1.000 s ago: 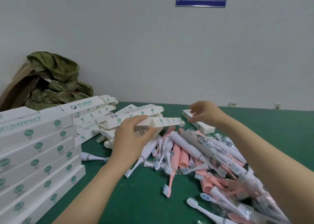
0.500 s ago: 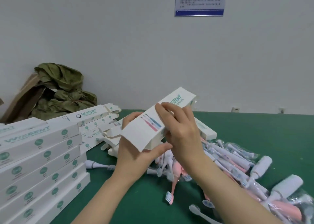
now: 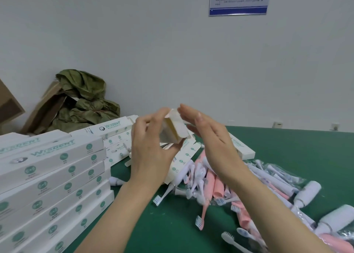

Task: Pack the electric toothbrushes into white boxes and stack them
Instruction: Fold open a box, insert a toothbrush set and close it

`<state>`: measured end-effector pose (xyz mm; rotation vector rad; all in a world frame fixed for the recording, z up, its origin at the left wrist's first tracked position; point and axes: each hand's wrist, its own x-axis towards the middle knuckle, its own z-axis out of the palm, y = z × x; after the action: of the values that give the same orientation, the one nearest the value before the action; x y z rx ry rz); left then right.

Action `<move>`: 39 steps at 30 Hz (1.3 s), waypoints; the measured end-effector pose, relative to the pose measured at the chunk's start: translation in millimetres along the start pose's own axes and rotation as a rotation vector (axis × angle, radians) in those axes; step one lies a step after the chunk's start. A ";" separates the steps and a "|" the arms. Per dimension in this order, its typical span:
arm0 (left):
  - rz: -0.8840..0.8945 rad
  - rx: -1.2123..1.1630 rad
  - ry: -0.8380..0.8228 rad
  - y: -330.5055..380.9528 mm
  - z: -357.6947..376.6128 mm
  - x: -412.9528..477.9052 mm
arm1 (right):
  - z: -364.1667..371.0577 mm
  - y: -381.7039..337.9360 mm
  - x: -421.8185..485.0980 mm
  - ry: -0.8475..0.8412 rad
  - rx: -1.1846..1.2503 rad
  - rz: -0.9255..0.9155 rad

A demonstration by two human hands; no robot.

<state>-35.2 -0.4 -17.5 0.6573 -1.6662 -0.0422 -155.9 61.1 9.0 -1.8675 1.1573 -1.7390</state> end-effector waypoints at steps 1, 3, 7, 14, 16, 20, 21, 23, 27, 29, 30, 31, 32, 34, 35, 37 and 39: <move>0.002 -0.012 -0.021 4.7 -0.1 1.9 | 2.4 -2.0 -1.6 -0.028 -0.011 -0.020; 0.010 -0.029 -0.028 12.4 0.1 6.9 | 4.8 -4.2 -3.9 0.003 -0.062 -0.079; 0.074 -0.066 0.021 22.4 0.0 17.4 | -0.4 -8.7 -3.1 0.147 -0.195 -0.227; -0.020 -0.098 -0.061 36.1 1.8 22.0 | -16.6 -5.1 3.8 0.148 -0.328 -0.242; -0.046 -0.079 -0.090 38.5 3.1 21.7 | -19.8 -0.3 3.1 0.128 -0.365 -0.242; -0.052 -0.009 -0.070 42.6 6.5 20.0 | -16.9 9.7 3.5 0.165 -0.424 -0.283; -0.060 0.002 -0.060 43.3 7.1 19.1 | -13.8 11.1 1.8 0.169 -0.421 -0.279; -0.082 0.018 -0.036 44.1 7.4 17.5 | -3.9 10.2 -2.3 0.147 -0.416 -0.275; -0.067 0.067 -0.019 45.7 5.4 19.5 | 11.5 10.5 -7.7 0.097 -0.412 -0.264; -0.071 0.050 -0.019 49.2 0.1 23.9 | 11.7 7.5 -6.1 0.070 -0.280 -0.243; -0.070 0.042 -0.010 50.3 -3.7 27.0 | 9.7 4.4 -3.3 0.058 -0.121 -0.192; -0.064 0.024 0.007 50.6 -8.5 30.1 | 6.4 1.3 -0.2 0.062 0.057 -0.119; -0.066 -0.028 0.043 50.1 -13.7 33.1 | 1.5 2.0 3.4 0.078 0.175 -0.034; -0.107 -0.249 0.143 48.6 -25.9 37.4 | -10.4 5.8 10.2 0.113 0.086 0.132; -0.130 -0.379 0.186 46.4 -30.9 37.9 | -16.4 9.6 11.4 0.112 -0.053 0.221; -0.179 -0.611 0.225 39.6 -35.8 33.8 | -28.4 21.1 9.3 0.107 -0.166 0.472; -0.230 -0.736 0.240 32.1 -36.2 24.2 | -38.8 31.8 5.8 0.075 0.100 0.766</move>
<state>-15.9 27.8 24.4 0.2679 -1.2106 -0.6819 -203.3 48.0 -2.5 -1.0749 1.5123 -1.3822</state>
